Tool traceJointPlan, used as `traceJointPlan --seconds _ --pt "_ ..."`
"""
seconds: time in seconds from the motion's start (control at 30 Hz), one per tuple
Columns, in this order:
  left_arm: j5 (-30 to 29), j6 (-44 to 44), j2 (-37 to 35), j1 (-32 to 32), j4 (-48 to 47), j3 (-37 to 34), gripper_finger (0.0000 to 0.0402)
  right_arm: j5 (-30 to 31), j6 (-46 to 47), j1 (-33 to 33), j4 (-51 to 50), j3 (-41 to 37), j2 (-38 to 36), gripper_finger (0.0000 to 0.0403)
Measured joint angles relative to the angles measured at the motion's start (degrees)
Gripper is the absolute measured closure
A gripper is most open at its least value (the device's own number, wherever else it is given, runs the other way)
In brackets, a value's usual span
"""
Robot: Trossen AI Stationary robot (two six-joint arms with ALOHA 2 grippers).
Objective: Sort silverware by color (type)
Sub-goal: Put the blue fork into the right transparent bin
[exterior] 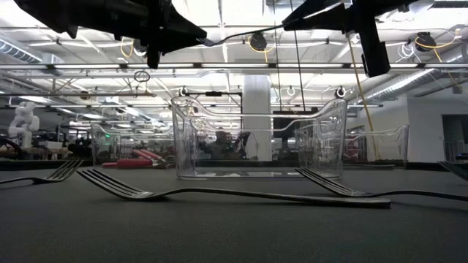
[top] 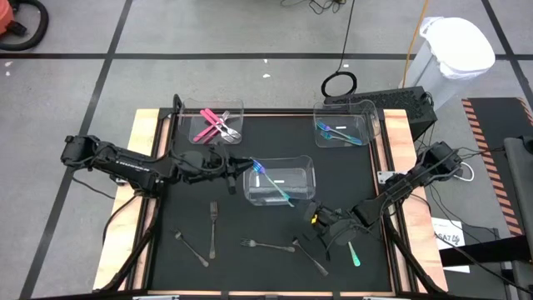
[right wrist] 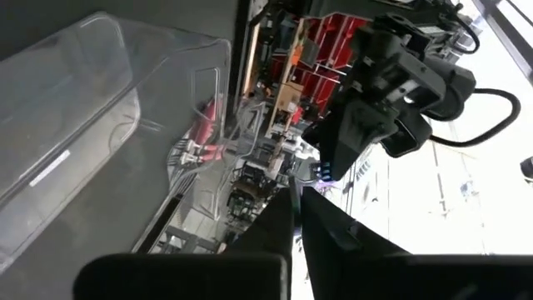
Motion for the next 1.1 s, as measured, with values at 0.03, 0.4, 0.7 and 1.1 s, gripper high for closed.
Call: traceJointPlan --seconds 0.03,0.4,0.7,1.1 --pt "0.07 0.53 -0.02 0.0 -0.52 0.0 0.0324 0.12 0.06 0.0 0.32 0.0 0.0 0.0398" --pt "-5.39 4.97 -0.44 -0.11 -0.42 0.02 0.0207 1.3 2.52 0.0 6.5 -0.13 -0.15 0.0402" --pt "-6.57 6.0 -1.62 -0.55 -1.49 0.02 0.0199 1.56 4.83 0.05 5.52 -0.13 -2.27 0.0402" --pt "-6.85 5.93 -7.92 -3.34 -6.72 0.04 0.0199 -1.46 26.1 2.29 -22.35 -0.13 -20.99 0.0402"
